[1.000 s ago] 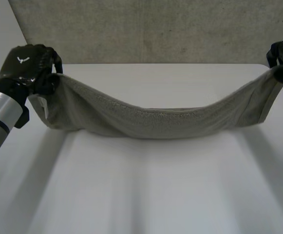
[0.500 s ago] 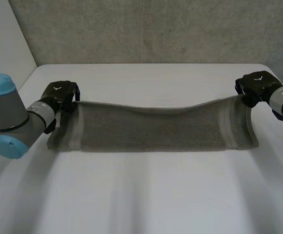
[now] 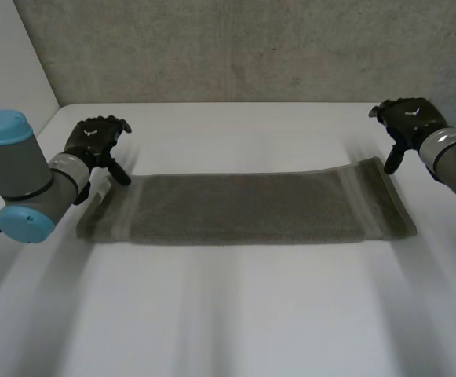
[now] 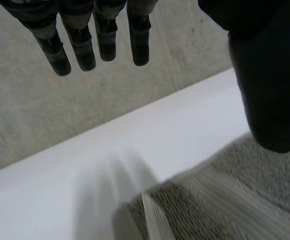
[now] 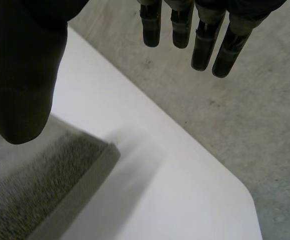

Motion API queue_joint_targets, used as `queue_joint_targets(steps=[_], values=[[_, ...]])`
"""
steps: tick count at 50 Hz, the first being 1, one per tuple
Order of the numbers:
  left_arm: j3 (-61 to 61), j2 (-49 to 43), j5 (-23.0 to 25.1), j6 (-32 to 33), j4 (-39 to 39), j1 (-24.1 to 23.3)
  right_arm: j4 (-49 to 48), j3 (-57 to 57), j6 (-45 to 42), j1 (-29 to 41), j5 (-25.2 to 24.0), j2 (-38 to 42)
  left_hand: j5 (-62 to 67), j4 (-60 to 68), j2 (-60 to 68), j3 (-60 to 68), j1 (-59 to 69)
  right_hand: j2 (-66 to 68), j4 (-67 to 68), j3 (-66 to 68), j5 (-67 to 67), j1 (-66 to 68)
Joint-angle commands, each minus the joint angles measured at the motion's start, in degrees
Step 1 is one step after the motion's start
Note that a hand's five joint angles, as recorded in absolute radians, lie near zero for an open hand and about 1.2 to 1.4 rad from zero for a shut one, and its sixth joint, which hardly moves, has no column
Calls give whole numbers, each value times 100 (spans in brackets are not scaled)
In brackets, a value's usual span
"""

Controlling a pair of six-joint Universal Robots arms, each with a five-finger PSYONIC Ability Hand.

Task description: Fold the towel.

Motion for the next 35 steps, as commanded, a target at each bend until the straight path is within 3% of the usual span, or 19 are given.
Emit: queue_joint_targets(steps=[1,7,11,18,23,26,28,29,30,35], values=[[-528,772,-13,-29,-18,-5,-23,1201,293,-22,-16,-1327,-263,-451,-384,-411,-432,-404,-499,-428,-337,-388],[-1644,1844,-4,-117,-9,12,-75,2466,223,-74,-77,-2286,-263,-451,-384,-411,-432,-404,-499,-428,-337,-388],[-2634,2423,14,-275,96,12,-102,2942,145,-83,-183,-2463,-263,-451,-384,-411,-432,-404,-499,-428,-337,-388],[-3498,2758,-4,-970,562,-5,-119,3621,-621,-321,-385,-2349,-263,-451,-384,-411,-432,125,31,102,193,141],[-3788,2697,-13,-1348,896,4,-373,3814,-1463,-505,-675,-1665,73,-115,-48,-74,-96,411,317,387,478,427],[-3824,2618,-39,-1374,940,-5,-506,3823,-1544,-523,-702,-1514,964,777,844,817,796,445,351,422,513,461],[-3832,2530,-91,-1392,958,4,-777,3823,-1561,-619,-684,-1295,3190,3002,3069,3043,3021,846,752,823,914,862],[-3832,2530,-92,-1392,958,4,-778,3823,-1561,-619,-684,-1294,3202,3014,3081,3054,3033,849,754,825,916,865],[-3832,2521,-161,-1418,975,4,-892,3832,-1561,-645,-684,-1251,4134,3946,4014,3987,3966,1015,921,992,1083,1031],[-3850,2521,-399,-1445,949,12,-1095,3867,-1544,-716,-719,-1233,4379,4191,4258,4232,4210,1740,1646,1717,1808,1756]])
